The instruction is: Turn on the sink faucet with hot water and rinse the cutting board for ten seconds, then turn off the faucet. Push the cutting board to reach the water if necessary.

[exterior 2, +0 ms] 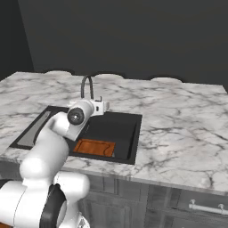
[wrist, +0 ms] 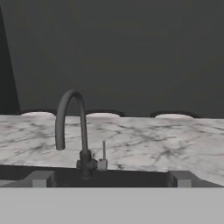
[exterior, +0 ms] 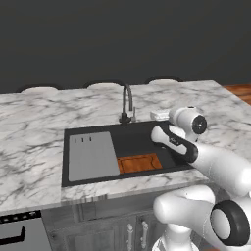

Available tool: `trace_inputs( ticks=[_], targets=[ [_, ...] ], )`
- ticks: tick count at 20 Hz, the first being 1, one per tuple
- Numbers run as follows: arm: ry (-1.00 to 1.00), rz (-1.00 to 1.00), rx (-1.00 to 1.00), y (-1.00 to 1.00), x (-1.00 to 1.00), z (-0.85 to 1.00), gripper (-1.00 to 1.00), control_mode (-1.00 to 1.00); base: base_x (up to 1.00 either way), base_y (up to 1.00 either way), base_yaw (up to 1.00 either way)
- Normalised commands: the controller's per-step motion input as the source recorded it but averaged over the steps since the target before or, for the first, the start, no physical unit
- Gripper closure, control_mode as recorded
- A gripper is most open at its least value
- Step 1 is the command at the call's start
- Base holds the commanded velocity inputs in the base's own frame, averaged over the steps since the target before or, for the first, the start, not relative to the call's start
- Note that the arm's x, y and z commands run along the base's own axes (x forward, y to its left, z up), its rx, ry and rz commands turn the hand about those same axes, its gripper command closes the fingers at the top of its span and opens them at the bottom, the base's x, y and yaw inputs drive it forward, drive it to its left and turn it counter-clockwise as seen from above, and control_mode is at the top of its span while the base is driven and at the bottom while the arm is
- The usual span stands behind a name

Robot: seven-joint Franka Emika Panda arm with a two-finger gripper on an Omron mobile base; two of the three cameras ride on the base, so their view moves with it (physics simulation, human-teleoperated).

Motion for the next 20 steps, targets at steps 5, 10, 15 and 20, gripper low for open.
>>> trace_inputs(
  ticks=[5, 10, 15, 20],
  targets=[
    [-0.03, 0.0, 0.0, 0.0, 0.21, 0.0, -1.0, -1.0, 0.0, 0.0, 0.0],
    [0.03, 0.0, 0.0, 0.0, 0.12, 0.0, -1.0, -1.0, 0.0, 0.0, 0.0],
    [0.05, 0.0, 0.0, 0.0, 0.19, -0.07, -1.0, -1.0, 0.0, 0.0, 0.0],
    [0.04, 0.0, 0.0, 0.0, 0.19, -0.18, -1.0, -1.0, 0.0, 0.0, 0.0]
  ],
)
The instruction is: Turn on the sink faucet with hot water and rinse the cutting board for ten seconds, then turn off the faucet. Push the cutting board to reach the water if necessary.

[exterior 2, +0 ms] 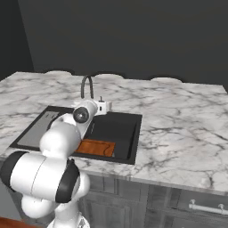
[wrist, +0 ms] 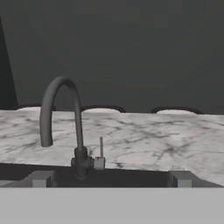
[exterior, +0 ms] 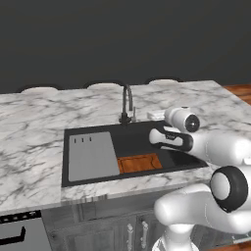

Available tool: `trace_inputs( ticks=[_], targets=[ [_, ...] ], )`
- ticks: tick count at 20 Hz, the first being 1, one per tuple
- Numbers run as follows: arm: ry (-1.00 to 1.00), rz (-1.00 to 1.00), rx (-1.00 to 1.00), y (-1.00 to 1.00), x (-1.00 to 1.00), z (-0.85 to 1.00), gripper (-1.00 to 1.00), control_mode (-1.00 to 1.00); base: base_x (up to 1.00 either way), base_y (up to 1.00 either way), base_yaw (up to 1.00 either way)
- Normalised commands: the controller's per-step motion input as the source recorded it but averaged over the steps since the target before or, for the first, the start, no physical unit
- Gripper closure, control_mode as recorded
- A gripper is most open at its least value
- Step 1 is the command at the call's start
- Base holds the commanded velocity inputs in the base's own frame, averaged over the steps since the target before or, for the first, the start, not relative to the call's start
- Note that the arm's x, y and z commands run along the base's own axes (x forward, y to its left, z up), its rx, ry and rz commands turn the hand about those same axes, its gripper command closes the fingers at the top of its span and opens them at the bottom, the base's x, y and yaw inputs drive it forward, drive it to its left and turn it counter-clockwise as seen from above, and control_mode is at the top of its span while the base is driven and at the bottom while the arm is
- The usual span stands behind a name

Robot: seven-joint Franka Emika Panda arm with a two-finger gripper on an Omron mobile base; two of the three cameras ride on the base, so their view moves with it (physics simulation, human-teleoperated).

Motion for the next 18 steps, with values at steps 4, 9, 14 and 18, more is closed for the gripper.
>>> trace_inputs(
  ticks=[4, 9, 14, 18],
  targets=[
    [0.03, 0.0, 0.0, 0.0, 0.16, -0.21, -1.0, -1.0, 0.0, 0.0, 0.0],
    [0.0, 0.0, 0.0, 0.0, 0.24, -0.21, -1.0, -1.0, 0.0, 0.0, 0.0],
    [0.0, 0.0, 0.0, 0.0, 0.38, -0.21, -1.0, -1.0, 0.0, 0.0, 0.0],
    [0.0, 0.0, 0.04, -0.04, 0.32, -0.39, -1.0, -1.0, 0.0, 0.0, 0.0]
  ],
)
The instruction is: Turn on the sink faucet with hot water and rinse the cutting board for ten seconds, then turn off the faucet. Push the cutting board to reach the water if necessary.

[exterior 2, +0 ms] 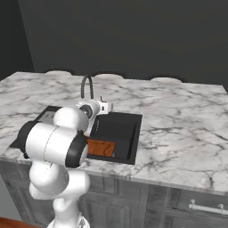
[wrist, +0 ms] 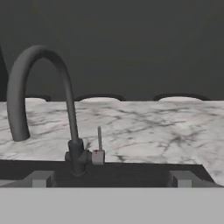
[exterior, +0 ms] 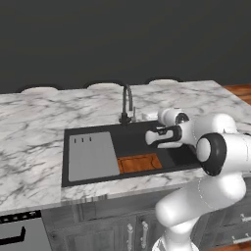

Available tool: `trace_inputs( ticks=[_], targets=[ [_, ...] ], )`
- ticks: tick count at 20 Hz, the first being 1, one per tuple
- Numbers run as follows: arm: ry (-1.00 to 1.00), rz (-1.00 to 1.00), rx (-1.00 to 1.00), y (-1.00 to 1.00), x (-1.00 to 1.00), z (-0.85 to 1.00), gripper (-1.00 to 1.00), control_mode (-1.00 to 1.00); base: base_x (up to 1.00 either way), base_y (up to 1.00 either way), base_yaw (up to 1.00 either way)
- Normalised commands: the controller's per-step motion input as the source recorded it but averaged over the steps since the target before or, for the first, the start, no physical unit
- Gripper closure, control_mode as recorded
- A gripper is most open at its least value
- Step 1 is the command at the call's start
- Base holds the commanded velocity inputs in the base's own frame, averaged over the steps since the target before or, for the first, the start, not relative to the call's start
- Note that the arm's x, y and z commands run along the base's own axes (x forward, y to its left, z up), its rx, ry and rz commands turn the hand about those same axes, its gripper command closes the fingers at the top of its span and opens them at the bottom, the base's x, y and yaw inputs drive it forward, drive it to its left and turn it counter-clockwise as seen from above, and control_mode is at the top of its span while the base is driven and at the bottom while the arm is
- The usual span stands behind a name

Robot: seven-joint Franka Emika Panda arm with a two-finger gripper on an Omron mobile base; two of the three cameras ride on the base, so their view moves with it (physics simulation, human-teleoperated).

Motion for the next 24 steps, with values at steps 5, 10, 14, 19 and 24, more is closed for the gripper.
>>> trace_inputs(
  ticks=[5, 10, 14, 19, 24],
  targets=[
    [0.0, 0.0, 0.0, 0.0, 0.36, -0.36, -1.0, -1.0, 0.0, 0.0, 0.0],
    [0.0, 0.0, 0.02, 0.0, 0.28, -0.25, -1.0, -1.0, 0.0, 0.0, 0.0],
    [0.0, 0.0, 0.01, 0.0, 0.27, -0.15, -1.0, -1.0, 0.0, 0.0, 0.0],
    [0.0, 0.0, 0.0, 0.0, 0.25, -0.1, -1.0, -1.0, 0.0, 0.0, 0.0],
    [0.0, 0.0, 0.0, 0.0, 0.28, -0.07, -1.0, -1.0, 0.0, 0.0, 0.0]
  ],
)
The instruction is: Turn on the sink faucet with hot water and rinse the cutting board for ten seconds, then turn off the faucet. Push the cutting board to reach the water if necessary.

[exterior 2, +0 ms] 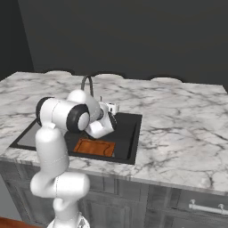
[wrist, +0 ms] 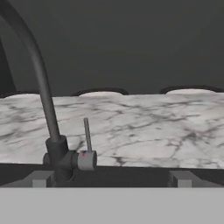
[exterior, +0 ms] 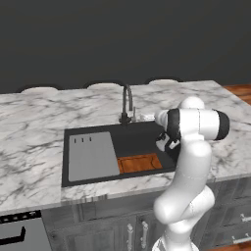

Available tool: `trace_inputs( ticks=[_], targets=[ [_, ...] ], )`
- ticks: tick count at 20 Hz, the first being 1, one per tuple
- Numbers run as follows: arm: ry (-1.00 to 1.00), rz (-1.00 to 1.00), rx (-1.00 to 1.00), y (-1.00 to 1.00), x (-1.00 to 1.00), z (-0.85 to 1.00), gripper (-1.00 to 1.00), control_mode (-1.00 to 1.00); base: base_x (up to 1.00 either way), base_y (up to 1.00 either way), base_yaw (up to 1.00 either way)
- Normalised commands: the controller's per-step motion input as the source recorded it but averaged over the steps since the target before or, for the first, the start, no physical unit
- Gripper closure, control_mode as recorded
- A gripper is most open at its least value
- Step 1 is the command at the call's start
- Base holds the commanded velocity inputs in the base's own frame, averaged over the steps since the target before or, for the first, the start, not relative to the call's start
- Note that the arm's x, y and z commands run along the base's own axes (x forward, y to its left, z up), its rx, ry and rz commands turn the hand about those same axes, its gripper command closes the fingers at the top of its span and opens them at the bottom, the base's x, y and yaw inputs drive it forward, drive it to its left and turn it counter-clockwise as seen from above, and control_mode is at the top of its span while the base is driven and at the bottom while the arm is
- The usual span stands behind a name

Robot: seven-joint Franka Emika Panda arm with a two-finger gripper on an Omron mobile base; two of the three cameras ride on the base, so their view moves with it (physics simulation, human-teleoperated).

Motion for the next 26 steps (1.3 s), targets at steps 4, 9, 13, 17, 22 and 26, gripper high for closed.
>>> trace_inputs(
  ticks=[4, 9, 13, 17, 22, 26],
  targets=[
    [0.0, 0.0, 0.0, 0.0, 0.26, -0.05, -1.0, -1.0, 0.0, 0.0, 0.0],
    [0.0, 0.0, 0.0, 0.0, 0.22, -0.13, -1.0, -1.0, 0.0, 0.0, 0.0],
    [0.0, 0.0, 0.0, 0.0, 0.19, -0.22, -1.0, -1.0, 0.0, 0.0, 0.0],
    [0.0, 0.0, 0.0, 0.01, 0.12, -0.19, -1.0, -1.0, 0.0, 0.0, 0.0],
    [0.0, 0.0, 0.0, 0.08, 0.02, -0.08, -1.0, -1.0, 0.0, 0.0, 0.0],
    [0.0, 0.0, 0.0, 0.16, 0.08, -0.04, -1.0, -1.0, 0.0, 0.0, 0.0]
  ],
)
